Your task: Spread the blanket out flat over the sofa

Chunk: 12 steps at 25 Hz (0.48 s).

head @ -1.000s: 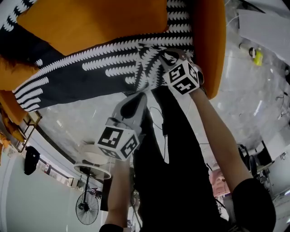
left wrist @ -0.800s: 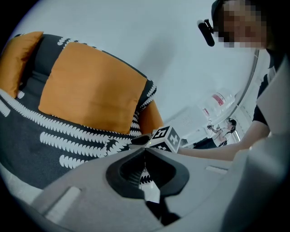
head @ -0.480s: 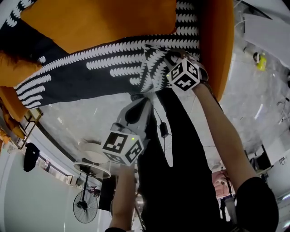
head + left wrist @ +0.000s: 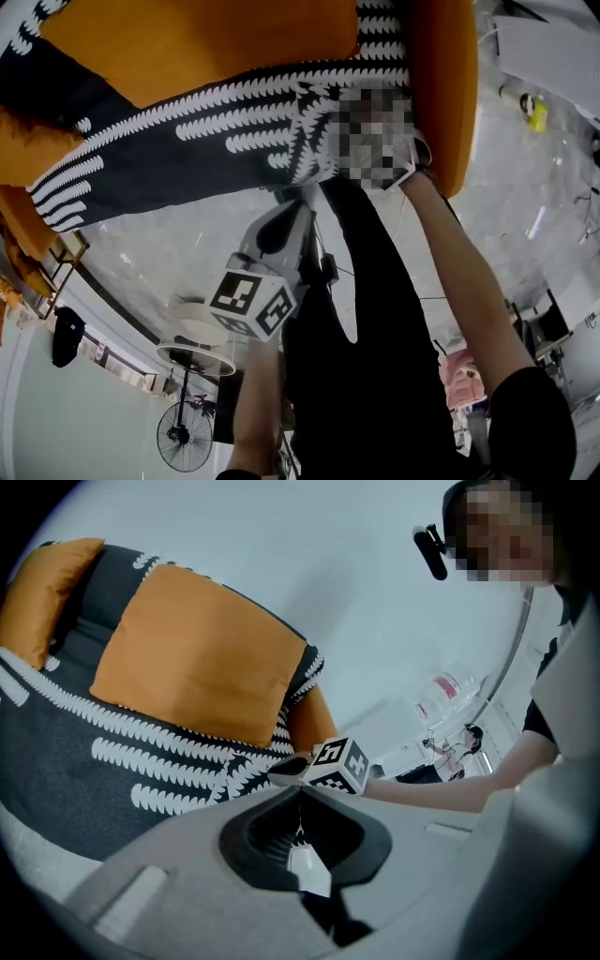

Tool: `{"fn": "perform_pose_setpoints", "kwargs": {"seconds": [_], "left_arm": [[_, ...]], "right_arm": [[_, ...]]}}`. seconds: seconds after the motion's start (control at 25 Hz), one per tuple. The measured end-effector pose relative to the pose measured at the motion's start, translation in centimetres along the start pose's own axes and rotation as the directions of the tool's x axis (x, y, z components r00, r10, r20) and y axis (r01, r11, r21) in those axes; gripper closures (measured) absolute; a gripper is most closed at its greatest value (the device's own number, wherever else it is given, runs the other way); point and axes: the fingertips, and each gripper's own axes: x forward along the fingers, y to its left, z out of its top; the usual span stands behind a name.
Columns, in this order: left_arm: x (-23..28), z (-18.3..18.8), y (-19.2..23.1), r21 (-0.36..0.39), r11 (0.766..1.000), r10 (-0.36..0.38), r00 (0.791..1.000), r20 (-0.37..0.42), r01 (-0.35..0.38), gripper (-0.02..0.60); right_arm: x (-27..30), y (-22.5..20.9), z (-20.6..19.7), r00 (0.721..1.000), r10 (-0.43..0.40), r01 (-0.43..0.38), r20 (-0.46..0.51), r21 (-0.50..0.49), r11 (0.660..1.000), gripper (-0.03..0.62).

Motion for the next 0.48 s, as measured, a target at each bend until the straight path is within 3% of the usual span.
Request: {"fn": "perform_pose_setpoints", "kwargs": {"seconds": [0.24, 0.48], "left_arm": [[-3.5, -1.7, -0.7, 0.057, 0.997, -0.055, 0.998, 0.010, 0.054, 0.571], [-6.8, -4.7, 1.4, 0.131, 0.991, -0.045, 0.999, 0.021, 0.042, 0.571]], "right_arm": [[-3.3, 3.4, 0.9, 0.997, -0.074, 0.072, 0.038, 0.036, 0.997, 0.572], [-4.6, 8.1, 0.1, 0.984, -0.146, 0.137, 0.103, 0.090, 0.986, 0.574]]}}
